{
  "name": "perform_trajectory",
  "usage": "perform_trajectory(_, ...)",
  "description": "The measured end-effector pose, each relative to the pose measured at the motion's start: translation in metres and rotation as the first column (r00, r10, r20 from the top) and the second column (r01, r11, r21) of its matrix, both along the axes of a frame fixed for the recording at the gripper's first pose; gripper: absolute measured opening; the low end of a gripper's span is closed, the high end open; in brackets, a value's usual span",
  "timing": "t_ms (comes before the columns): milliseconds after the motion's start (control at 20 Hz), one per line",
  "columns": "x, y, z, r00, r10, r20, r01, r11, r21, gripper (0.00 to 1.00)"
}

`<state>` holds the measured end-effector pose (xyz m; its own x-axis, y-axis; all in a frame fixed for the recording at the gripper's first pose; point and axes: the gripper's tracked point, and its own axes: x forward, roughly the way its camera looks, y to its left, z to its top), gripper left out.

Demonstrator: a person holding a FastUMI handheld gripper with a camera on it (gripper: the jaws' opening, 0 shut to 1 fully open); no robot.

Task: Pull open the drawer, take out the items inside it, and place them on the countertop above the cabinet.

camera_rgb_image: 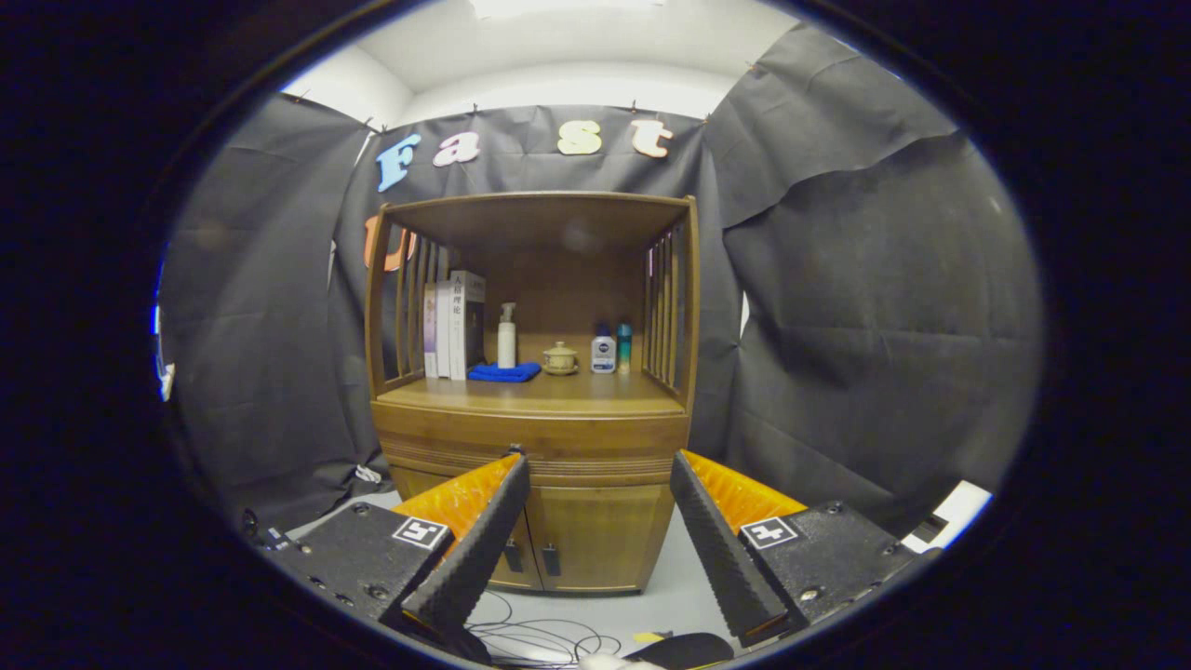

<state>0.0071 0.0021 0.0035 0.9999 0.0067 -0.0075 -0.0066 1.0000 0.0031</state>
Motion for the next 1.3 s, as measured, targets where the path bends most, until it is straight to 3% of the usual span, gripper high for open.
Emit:
perform_trajectory(300,0.041,0.018,0.01,1.0,0.018,0.018,-0.018,1.0,-0.016,0.99)
perform_trajectory(650,0.124,0.066,-0.002,0.998,0.059,0.016,-0.059,0.998,-0.016,0.99)
perform_trajectory(1050,0.222,0.104,-0.075,0.995,0.074,-0.072,-0.078,0.995,-0.057,0.99)
perform_trajectory(1300,0.26,0.12,-0.115,0.989,0.08,-0.124,-0.088,0.994,-0.065,0.99)
